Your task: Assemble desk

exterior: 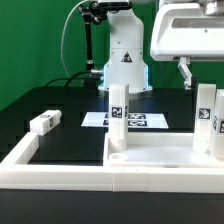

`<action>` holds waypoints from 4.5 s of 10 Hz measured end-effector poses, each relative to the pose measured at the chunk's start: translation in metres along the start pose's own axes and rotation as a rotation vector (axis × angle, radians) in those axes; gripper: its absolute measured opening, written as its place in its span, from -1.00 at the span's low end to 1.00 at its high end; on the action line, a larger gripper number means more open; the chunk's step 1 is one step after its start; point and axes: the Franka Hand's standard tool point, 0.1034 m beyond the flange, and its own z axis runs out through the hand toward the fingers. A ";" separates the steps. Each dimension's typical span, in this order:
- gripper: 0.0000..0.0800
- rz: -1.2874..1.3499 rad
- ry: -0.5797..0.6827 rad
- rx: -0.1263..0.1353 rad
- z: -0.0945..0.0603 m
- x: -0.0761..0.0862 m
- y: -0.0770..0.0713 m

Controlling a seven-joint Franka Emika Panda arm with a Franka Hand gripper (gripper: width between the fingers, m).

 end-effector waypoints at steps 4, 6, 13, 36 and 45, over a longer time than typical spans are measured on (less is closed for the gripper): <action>0.62 0.019 -0.231 -0.012 0.000 0.000 0.002; 0.62 0.019 -0.292 -0.016 0.000 0.006 0.000; 0.31 0.035 -0.286 -0.026 0.019 -0.003 -0.011; 0.56 1.043 -0.252 -0.118 0.023 -0.016 -0.012; 0.62 0.265 -0.245 -0.032 0.023 -0.009 -0.016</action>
Offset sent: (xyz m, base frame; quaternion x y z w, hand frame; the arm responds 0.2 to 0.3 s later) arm 0.0084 0.0102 0.0028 0.0086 -0.1373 0.0180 0.9903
